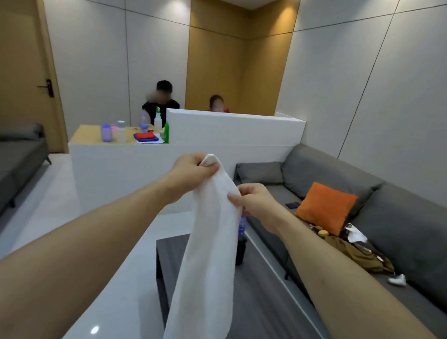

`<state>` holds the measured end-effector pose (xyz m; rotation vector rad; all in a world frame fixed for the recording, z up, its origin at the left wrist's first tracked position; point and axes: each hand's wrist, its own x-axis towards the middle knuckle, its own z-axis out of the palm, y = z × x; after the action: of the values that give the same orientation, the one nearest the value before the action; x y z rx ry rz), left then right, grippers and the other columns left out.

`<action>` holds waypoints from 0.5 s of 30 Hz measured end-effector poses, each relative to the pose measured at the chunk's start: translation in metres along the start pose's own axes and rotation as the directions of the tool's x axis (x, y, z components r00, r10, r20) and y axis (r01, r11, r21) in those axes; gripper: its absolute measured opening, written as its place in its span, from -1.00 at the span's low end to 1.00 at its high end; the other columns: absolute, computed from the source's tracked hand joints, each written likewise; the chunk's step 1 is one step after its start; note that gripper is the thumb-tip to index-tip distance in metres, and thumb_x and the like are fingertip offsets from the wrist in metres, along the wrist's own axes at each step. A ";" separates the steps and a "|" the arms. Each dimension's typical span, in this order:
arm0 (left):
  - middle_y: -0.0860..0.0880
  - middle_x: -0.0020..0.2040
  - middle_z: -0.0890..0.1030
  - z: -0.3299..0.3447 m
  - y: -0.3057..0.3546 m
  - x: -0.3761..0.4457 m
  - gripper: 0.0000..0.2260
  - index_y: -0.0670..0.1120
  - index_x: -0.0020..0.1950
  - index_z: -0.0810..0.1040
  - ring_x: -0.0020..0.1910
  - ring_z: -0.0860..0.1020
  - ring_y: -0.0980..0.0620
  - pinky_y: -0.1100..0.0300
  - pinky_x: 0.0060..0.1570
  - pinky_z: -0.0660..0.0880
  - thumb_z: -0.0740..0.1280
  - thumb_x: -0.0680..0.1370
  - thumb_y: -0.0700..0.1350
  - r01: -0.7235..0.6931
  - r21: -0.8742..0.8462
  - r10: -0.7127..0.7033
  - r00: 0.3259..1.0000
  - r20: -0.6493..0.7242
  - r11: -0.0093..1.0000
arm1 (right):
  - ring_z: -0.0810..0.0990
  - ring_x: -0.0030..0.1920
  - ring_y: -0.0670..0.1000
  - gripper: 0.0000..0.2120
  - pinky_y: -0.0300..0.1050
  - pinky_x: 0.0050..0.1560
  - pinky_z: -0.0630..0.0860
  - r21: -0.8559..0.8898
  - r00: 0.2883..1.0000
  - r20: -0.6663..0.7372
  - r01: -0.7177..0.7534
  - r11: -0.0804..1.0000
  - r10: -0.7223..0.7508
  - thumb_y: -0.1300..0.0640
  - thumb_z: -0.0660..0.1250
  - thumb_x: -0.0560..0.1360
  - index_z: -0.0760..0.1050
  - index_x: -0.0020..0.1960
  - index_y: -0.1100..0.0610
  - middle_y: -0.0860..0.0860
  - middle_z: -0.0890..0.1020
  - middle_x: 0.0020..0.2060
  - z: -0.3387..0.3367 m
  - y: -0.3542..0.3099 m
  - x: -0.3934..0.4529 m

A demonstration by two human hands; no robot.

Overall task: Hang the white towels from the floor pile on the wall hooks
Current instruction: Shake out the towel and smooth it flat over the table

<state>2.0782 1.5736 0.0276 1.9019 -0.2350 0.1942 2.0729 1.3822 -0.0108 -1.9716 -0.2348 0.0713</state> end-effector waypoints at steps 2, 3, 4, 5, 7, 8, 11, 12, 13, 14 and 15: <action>-0.06 -0.05 0.65 -0.009 -0.008 0.011 -0.87 -0.02 -0.08 0.65 -0.06 0.57 0.00 0.10 -0.04 0.52 0.34 0.57 -0.02 0.019 0.001 -0.019 0.995 -0.093 1.000 | 0.59 -0.28 0.01 -0.79 -0.09 -0.30 0.56 0.108 0.999 0.000 0.032 0.994 -0.033 0.08 0.41 0.54 0.60 -0.08 0.24 0.08 0.62 -0.25 -0.002 -0.003 0.010; -0.03 -0.07 0.64 -0.015 -0.012 0.017 -0.86 0.00 -0.11 0.65 -0.07 0.55 0.01 0.12 -0.08 0.51 0.35 0.56 0.00 0.031 0.002 -0.030 0.990 -0.140 1.000 | 0.59 -0.29 0.03 -0.78 -0.11 -0.30 0.52 0.127 0.998 0.032 0.049 0.991 -0.053 0.05 0.44 0.51 0.59 -0.12 0.21 0.08 0.63 -0.26 -0.004 -0.004 0.015; 0.00 -0.11 0.63 -0.021 -0.016 0.024 -0.86 0.01 -0.15 0.64 -0.09 0.54 0.03 0.15 -0.13 0.48 0.35 0.55 0.01 0.039 0.008 -0.037 0.982 -0.187 0.999 | 0.62 -0.27 0.06 -0.77 -0.09 -0.27 0.53 0.114 0.995 0.083 0.049 0.992 -0.059 0.03 0.50 0.47 0.60 -0.15 0.19 0.09 0.66 -0.24 -0.007 -0.006 0.022; 0.01 -0.14 0.61 -0.027 -0.020 0.031 -0.84 0.03 -0.20 0.63 -0.11 0.52 0.04 0.16 -0.16 0.45 0.35 0.54 0.01 0.041 0.014 -0.037 0.972 -0.230 0.999 | 0.67 -0.23 0.09 -0.77 -0.07 -0.23 0.56 0.060 0.988 0.150 0.035 0.998 -0.044 0.03 0.55 0.41 0.62 -0.16 0.18 0.09 0.70 -0.21 -0.009 -0.007 0.031; 0.03 -0.17 0.61 -0.043 -0.031 0.048 -0.85 0.05 -0.24 0.63 -0.11 0.54 0.03 0.14 -0.14 0.48 0.37 0.52 0.02 0.045 0.028 -0.035 0.955 -0.293 0.999 | 0.70 -0.19 0.07 -0.78 -0.14 -0.24 0.57 -0.200 0.963 0.267 0.024 0.980 0.031 0.06 0.61 0.33 0.64 -0.20 0.15 0.05 0.72 -0.23 -0.010 -0.008 0.053; 0.03 -0.15 0.63 -0.051 -0.037 0.058 -0.87 0.05 -0.21 0.65 -0.09 0.56 0.03 0.11 -0.10 0.50 0.38 0.51 0.01 0.053 0.036 -0.040 0.950 -0.309 0.998 | 0.68 -0.21 0.03 -0.80 -0.18 -0.29 0.54 -0.367 0.956 0.283 0.038 0.929 0.073 0.08 0.61 0.32 0.60 -0.25 0.12 0.00 0.68 -0.27 -0.010 -0.007 0.067; -0.04 -0.15 0.65 -0.072 -0.066 0.091 -0.85 -0.04 -0.13 0.66 -0.08 0.58 -0.02 0.03 -0.05 0.54 0.38 0.50 0.01 0.079 0.139 -0.027 0.940 -0.341 0.987 | 0.59 -0.25 0.02 -0.72 -0.20 -0.36 0.43 -0.631 0.970 0.212 0.043 0.774 0.120 0.07 0.57 0.34 0.47 -0.32 0.09 -0.03 0.56 -0.31 -0.006 -0.004 0.120; -0.09 -0.15 0.63 -0.078 -0.077 0.105 -0.80 -0.09 -0.13 0.64 -0.13 0.55 -0.03 0.03 -0.10 0.52 0.36 0.49 0.03 0.086 0.165 -0.020 0.932 -0.363 0.983 | 0.55 -0.29 -0.01 -0.71 -0.20 -0.39 0.39 -0.656 0.977 0.179 0.033 0.754 0.114 0.07 0.56 0.36 0.45 -0.33 0.09 -0.02 0.54 -0.31 -0.006 -0.003 0.140; -0.12 -0.16 0.62 -0.085 -0.086 0.119 -0.77 -0.11 -0.13 0.62 -0.16 0.52 -0.03 0.05 -0.14 0.48 0.35 0.48 0.05 0.096 0.173 -0.021 0.919 -0.393 0.980 | 0.52 -0.30 -0.01 -0.70 -0.19 -0.41 0.36 -0.684 0.983 0.150 0.029 0.729 0.102 0.08 0.55 0.37 0.43 -0.33 0.08 0.00 0.53 -0.31 -0.007 -0.004 0.160; -0.12 -0.18 0.62 -0.092 -0.095 0.133 -0.76 -0.11 -0.13 0.62 -0.17 0.51 -0.02 0.06 -0.15 0.46 0.35 0.49 0.06 0.113 0.170 -0.032 0.907 -0.420 0.979 | 0.53 -0.29 0.01 -0.70 -0.17 -0.40 0.37 -0.718 0.989 0.117 0.024 0.696 0.086 0.08 0.53 0.39 0.42 -0.34 0.09 0.03 0.54 -0.29 -0.008 -0.006 0.180; -0.09 -0.20 0.61 -0.098 -0.102 0.148 -0.77 -0.09 -0.15 0.62 -0.15 0.52 -0.02 0.06 -0.14 0.48 0.35 0.49 0.06 0.131 0.165 -0.045 0.897 -0.441 0.978 | 0.56 -0.24 0.06 -0.71 -0.14 -0.37 0.41 -0.751 0.995 0.083 0.021 0.660 0.063 0.09 0.50 0.41 0.42 -0.34 0.10 0.08 0.57 -0.25 -0.010 -0.007 0.201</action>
<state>2.2457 1.6893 0.0042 1.9966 0.1809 0.5909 2.2702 1.4156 0.0114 -2.8205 -0.3468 0.1018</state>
